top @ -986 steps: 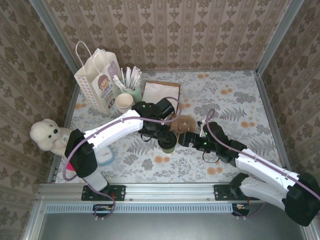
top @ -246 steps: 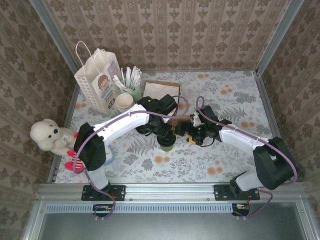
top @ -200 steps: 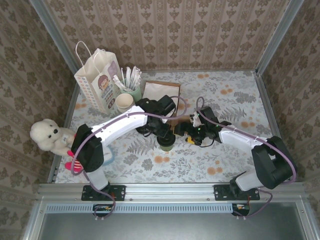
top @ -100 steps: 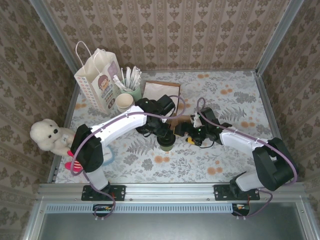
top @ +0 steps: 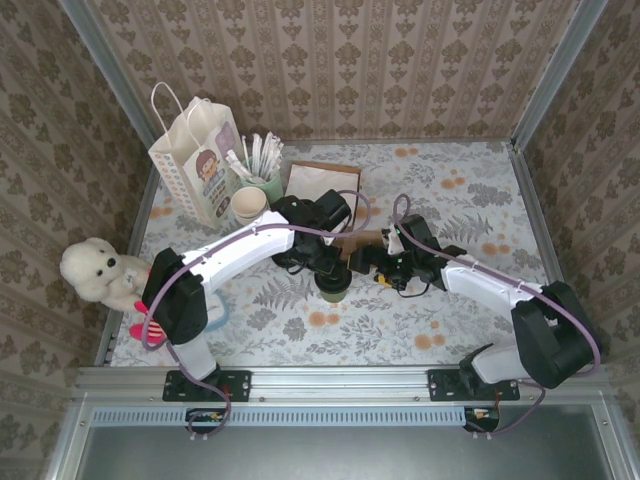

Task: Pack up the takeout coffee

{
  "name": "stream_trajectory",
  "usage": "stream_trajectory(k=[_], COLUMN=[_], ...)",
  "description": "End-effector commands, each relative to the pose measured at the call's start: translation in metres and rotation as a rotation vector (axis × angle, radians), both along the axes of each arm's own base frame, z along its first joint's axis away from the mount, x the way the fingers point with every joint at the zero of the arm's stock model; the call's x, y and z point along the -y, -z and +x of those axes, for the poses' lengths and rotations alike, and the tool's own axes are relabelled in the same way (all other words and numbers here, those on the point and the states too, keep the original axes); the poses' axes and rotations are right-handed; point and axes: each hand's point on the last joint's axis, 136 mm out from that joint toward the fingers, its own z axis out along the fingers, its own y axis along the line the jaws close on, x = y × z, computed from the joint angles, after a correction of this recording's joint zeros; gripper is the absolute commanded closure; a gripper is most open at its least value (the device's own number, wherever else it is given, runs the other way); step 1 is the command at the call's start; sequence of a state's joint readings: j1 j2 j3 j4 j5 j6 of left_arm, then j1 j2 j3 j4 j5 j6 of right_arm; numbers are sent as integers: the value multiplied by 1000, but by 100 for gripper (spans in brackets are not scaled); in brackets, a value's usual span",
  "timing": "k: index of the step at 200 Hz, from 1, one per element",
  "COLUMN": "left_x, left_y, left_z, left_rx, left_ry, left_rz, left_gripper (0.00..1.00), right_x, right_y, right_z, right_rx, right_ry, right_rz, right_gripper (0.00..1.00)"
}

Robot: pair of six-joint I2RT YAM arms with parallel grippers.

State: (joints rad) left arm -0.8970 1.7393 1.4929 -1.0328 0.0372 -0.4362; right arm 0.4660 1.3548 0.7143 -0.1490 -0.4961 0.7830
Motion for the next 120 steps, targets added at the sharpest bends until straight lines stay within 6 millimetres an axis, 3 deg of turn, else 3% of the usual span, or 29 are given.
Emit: stream_trajectory(k=[1, 54, 120], left_x=[-2, -2, 0], left_y=[20, 16, 20], left_z=[-6, -3, -2], left_rx=[-49, -34, -32], left_ry=[-20, -25, -30], left_rz=[59, 60, 47], left_gripper=[100, 100, 100], right_x=[2, 4, 8], right_y=[-13, -39, -42], right_z=[-4, -6, -17], right_rx=[69, 237, 505], right_ry=[-12, -50, -151], right_rz=[-2, 23, -116], right_gripper=[0, 0, 0])
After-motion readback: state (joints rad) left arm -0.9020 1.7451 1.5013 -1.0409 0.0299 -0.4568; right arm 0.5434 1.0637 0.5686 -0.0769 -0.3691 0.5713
